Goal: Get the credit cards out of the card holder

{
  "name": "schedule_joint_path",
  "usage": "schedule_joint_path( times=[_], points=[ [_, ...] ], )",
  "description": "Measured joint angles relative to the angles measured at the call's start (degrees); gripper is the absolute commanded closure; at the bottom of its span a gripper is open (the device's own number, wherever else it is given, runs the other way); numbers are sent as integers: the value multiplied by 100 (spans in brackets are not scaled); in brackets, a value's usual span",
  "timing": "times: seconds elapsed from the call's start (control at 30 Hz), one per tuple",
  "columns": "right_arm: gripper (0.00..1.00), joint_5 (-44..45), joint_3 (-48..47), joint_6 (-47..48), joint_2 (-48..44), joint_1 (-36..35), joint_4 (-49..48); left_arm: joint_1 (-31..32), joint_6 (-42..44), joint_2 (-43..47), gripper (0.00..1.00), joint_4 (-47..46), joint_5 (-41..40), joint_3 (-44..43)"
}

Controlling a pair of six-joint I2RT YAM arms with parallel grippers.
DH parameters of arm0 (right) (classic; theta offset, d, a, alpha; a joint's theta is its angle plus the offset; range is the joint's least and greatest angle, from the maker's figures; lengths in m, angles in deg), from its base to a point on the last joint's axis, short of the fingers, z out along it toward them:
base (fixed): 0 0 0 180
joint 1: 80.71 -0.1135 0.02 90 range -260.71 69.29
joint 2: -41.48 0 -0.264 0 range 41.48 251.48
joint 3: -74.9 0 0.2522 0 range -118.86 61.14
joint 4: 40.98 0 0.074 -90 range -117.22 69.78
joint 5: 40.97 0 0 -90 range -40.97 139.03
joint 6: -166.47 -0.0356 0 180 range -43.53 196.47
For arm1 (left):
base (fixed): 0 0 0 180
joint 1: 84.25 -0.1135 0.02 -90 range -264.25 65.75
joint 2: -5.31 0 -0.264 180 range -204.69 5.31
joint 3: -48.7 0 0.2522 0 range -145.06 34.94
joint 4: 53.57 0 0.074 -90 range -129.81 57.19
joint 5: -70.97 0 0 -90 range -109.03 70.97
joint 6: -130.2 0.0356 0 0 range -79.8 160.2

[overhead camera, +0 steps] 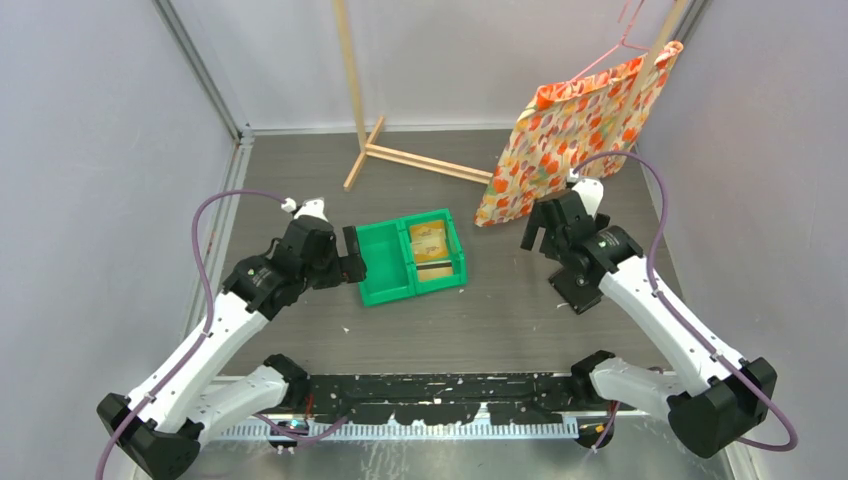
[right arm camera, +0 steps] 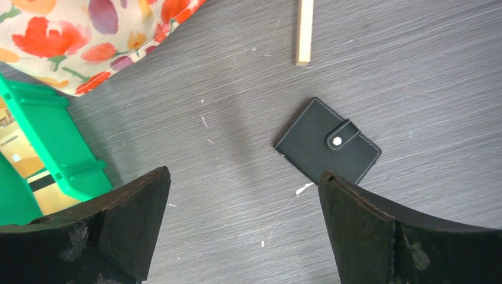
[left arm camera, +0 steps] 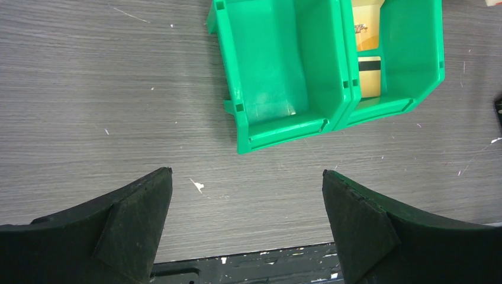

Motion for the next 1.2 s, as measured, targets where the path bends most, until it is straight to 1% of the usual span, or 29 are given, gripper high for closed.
schedule_joint_path(
  times=[0.13, 0.2, 0.27, 0.43, 0.5, 0.63, 0.8, 0.97, 1.07, 1.2],
  points=[
    [0, 203, -61, -4, 7, 70, 184, 0, 20, -2, 1, -13, 0, 0],
    [0, 120, -66, -42, 68, 304, 256, 0, 48, -4, 1, -48, 28, 0],
    [0, -61, -66, -90, 190, 723, 293, 0, 116, -4, 2, -118, 120, 0],
    [0, -721, 35, -162, 391, 2201, 299, 0, 164, -13, 3, -278, 389, 63],
    [0, -876, 74, -177, 411, 2634, 313, 9, 168, -57, 3, -299, 459, 72],
    [0, -960, 116, -258, 717, 3132, 133, 164, 173, -258, 3, -339, 518, 68],
    [0, -1097, 321, -345, 1281, 3392, -435, 315, 356, -566, 2, -197, 546, -210],
    [0, -1296, 483, -345, 1641, 3392, -874, 319, 549, -485, 1, -236, 542, -629],
    [0, -1606, 785, -343, 1753, 3392, -1121, 319, 595, -457, 1, -260, 586, -673],
    [0, -2310, 1235, -350, 1847, 3392, -1399, 319, 680, -621, 1, -249, 702, -754]
  ],
)
